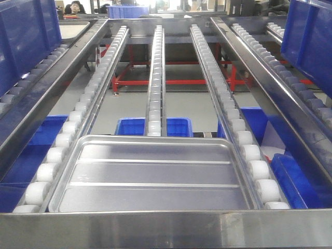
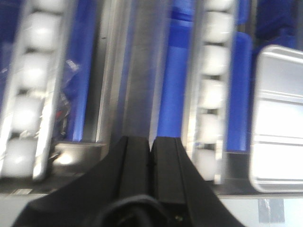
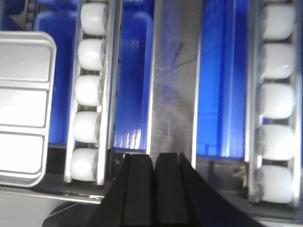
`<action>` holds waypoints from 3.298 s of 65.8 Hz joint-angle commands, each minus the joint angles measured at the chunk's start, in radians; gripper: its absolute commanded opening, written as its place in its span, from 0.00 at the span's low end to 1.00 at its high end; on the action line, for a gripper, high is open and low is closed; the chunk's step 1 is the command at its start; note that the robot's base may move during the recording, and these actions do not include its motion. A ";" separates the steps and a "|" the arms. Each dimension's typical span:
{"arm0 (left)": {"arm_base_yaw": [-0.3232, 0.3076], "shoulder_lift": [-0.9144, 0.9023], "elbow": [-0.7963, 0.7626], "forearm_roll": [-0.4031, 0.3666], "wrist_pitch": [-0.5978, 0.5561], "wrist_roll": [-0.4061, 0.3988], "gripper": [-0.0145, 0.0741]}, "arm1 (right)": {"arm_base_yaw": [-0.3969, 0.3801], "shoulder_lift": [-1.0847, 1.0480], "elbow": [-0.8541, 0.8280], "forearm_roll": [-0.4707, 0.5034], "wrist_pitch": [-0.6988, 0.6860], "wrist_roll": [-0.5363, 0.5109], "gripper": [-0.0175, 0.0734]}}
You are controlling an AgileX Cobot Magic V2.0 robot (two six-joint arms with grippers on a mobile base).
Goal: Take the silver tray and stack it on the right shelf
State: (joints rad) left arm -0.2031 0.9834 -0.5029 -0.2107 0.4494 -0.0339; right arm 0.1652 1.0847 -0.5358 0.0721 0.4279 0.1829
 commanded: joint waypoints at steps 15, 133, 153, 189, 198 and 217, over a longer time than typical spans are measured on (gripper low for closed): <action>-0.196 0.184 -0.173 0.142 -0.053 -0.249 0.06 | 0.066 0.127 -0.155 0.014 -0.055 0.119 0.28; -0.535 0.457 -0.412 0.500 0.144 -0.678 0.06 | 0.425 0.431 -0.372 -0.335 0.103 0.658 0.32; -0.561 0.530 -0.419 0.461 0.153 -0.686 0.08 | 0.422 0.431 -0.372 -0.349 0.077 0.658 0.64; -0.499 0.556 -0.444 0.481 0.168 -0.686 0.45 | 0.405 0.480 -0.372 -0.359 0.050 0.658 0.65; -0.487 0.561 -0.444 0.479 0.154 -0.686 0.45 | 0.405 0.483 -0.372 -0.359 0.050 0.658 0.65; -0.487 0.589 -0.444 0.471 0.123 -0.686 0.45 | 0.405 0.508 -0.372 -0.352 0.050 0.658 0.65</action>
State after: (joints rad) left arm -0.6906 1.5975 -0.9195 0.2576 0.5990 -0.7172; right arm 0.5760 1.6205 -0.8869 -0.2675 0.5099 0.8504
